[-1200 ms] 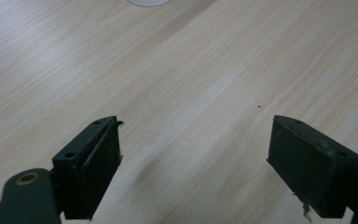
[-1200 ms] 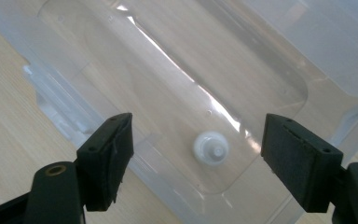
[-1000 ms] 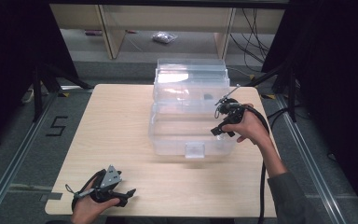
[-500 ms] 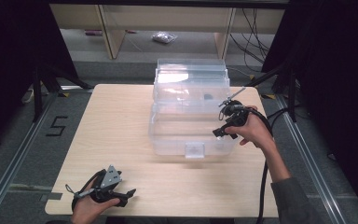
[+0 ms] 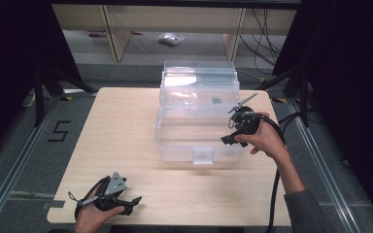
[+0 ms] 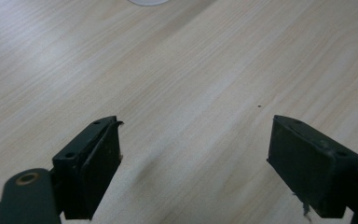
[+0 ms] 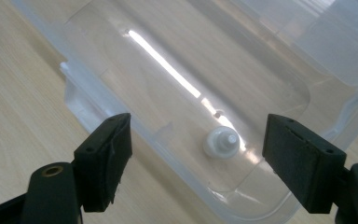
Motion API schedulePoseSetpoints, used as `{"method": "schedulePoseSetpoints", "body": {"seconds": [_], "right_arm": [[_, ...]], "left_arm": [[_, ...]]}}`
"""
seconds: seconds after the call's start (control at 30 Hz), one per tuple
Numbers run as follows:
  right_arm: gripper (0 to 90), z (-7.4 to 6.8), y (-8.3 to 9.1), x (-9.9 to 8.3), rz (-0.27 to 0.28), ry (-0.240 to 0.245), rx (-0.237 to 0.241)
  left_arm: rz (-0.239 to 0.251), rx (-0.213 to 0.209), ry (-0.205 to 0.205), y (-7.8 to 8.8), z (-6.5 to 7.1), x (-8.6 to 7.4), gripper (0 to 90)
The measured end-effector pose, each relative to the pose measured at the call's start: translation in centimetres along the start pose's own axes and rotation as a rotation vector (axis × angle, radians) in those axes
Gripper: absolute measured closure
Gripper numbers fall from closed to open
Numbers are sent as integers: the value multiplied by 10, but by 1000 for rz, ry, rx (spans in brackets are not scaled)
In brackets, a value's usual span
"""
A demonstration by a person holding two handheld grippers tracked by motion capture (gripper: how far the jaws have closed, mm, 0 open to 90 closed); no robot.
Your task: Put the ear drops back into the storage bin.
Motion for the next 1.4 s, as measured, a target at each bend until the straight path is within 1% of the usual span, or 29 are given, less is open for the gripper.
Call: {"method": "schedulePoseSetpoints", "body": {"seconds": [0.03, 0.07, 0.27, 0.37, 0.4, 0.43, 0.53, 0.57, 0.6, 0.63, 0.67, 0.7, 0.73, 0.77, 0.8, 0.83, 0.9, 0.93, 0.97, 1.03, 1.07, 1.17, 1.2, 1.23, 1.27, 1.3, 1.33, 1.37, 1.4], "right_arm": [[248, -2, 0, -2, 0, -24, 3], [247, -3, 1, -2, 0, -28, 3], [244, -2, 1, -5, 24, -10, 5], [243, -4, 2, -7, 20, -22, 8], [243, -3, 3, -7, 32, -6, 4], [243, -5, 3, -8, 29, -21, 3], [243, -7, 3, -9, 33, -8, 9], [242, -10, 4, -10, 32, -30, 9], [242, -9, 4, -10, 38, -17, 8], [242, -9, 4, -10, 38, -17, 8], [241, -10, 5, -10, 42, -13, 11], [240, -13, 5, -12, 43, -6, 17], [239, -13, 6, -12, 46, -4, 17], [237, -15, 7, -13, 45, -23, 16], [237, -15, 7, -13, 45, -23, 16], [237, -15, 7, -13, 56, -8, 21], [237, -16, 8, -16, 61, -2, 18], [237, -16, 8, -16, 61, -2, 18], [236, -19, 8, -17, 62, -18, 20], [236, -19, 9, -18, 63, -11, 22], [235, -19, 9, -19, 68, -9, 23], [234, -20, 9, -20, 71, -11, 22], [233, -19, 9, -20, 80, 4, 20], [233, -21, 9, -21, 78, -2, 25], [233, -20, 8, -21, 92, 8, 17], [232, -22, 9, -22, 84, -6, 31], [232, -22, 9, -22, 84, -6, 31], [227, -21, 8, -22, 105, 18, 22], [226, -23, 8, -24, 94, 0, 28]], "left_arm": [[-1, -4, -1, 0, 0, 0, 163], [0, -3, 2, 0, 0, 0, 163], [-1, 1, 1, 0, 0, 0, 163], [-1, -1, 1, 0, 0, 0, 163], [-1, 4, 1, 0, -1, 0, 164], [-3, 4, -2, 0, -1, 0, 164], [-4, 3, -4, 0, -1, 0, 163], [1, 0, 3, 0, 0, 0, 164], [9, -4, 21, 0, 2, 0, 164], [9, -4, 21, 0, 2, 0, 164], [-2, 3, -1, 0, 0, 0, 164], [-3, 3, -2, 0, -1, 0, 164], [11, -5, 14, 0, 1, 1, 164], [-5, 0, 11, -1, 0, 0, 164], [-5, 0, 11, -1, 0, 0, 164], [-9, 0, 10, 0, 0, -1, 164], [0, 2, 0, 0, -1, 0, 164], [0, 2, 0, 0, -1, 0, 164], [0, 5, 2, 0, -1, 0, 164], [-9, 0, -3, 0, -1, 0, 164], [-2, 7, 0, -1, -1, 0, 164], [-7, 1, 10, 0, 0, 0, 164], [-2, 2, -1, 0, -1, 0, 164], [-1, 2, 5, 0, 0, 0, 164], [-2, 3, 11, 0, 0, 0, 164], [-8, 0, 9, 0, 0, 0, 164], [-8, 0, 9, 0, 0, 0, 163], [-10, -1, -7, 0, -1, 0, 164], [-5, 3, 3, 0, -1, 0, 164]]}}
Point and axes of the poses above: each handheld gripper's, and its own axes: y roughly backward along the jaws, x roughly out of its top, z roughly to its right, the point moved 7 cm from there along -y, roughly forward along the jaws, and after that the axes turned 1 degree about -y, right-handed, at the moved point
